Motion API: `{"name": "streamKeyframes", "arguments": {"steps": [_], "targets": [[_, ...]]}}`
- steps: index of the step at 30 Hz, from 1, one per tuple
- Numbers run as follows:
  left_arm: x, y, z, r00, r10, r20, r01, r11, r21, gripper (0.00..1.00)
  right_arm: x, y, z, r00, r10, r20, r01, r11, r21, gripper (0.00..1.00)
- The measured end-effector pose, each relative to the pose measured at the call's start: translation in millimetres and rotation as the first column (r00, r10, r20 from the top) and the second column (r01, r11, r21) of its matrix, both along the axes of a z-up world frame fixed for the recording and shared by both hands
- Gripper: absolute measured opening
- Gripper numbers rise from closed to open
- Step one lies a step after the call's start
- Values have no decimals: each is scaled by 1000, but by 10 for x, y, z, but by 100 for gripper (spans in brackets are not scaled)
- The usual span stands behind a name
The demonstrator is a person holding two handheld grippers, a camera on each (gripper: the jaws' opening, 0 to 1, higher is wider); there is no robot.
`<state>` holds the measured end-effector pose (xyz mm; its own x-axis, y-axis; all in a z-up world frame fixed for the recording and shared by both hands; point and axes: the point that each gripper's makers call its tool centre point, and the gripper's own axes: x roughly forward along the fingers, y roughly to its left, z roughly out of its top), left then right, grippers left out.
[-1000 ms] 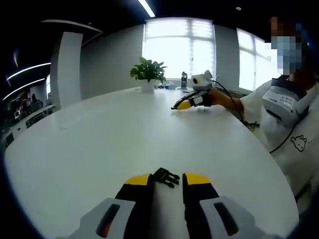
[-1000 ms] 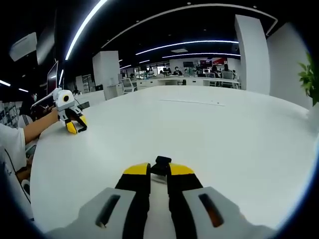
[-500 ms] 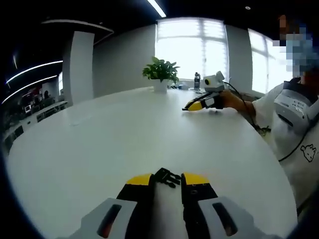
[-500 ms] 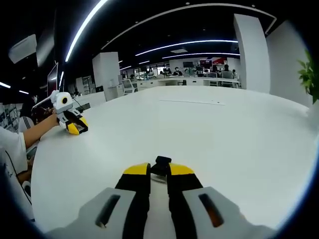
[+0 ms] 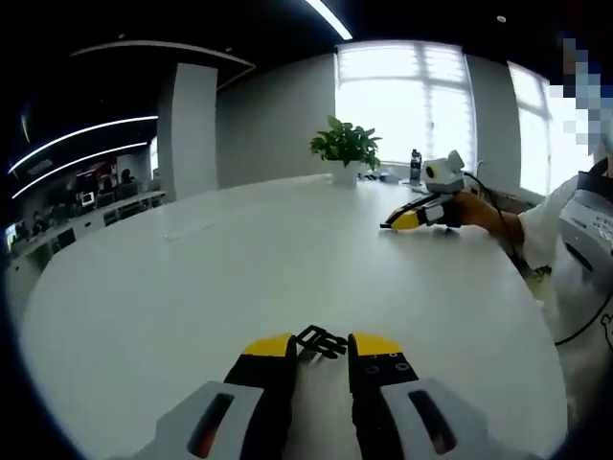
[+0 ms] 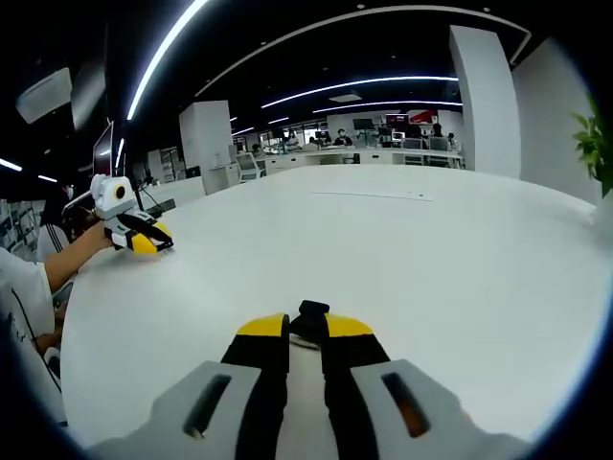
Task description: Snap the two parts of the plastic buckle together until the buckle closes and remains connected.
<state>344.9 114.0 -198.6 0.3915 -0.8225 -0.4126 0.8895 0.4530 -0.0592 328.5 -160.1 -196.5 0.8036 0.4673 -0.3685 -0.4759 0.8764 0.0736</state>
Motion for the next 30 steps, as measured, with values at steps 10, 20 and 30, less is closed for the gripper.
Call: {"name": "streamKeyframes", "arguments": {"steps": [10, 20, 30], "targets": [[82, 70, 155, 970, 243, 19, -243, 970, -32, 21, -21, 7, -5, 1000, 1, 5, -1, 1000, 11, 12], [5, 82, 109, 948, 316, -35, -318, 946, -64, 21, -48, 15, -17, 1000, 17, 2, -17, 1000, -3, 12], [12, 233, 22, 908, 418, -6, -418, 908, -34, 21, -82, 44, -17, 999, 44, -1, -44, 999, -9, 12]]}}
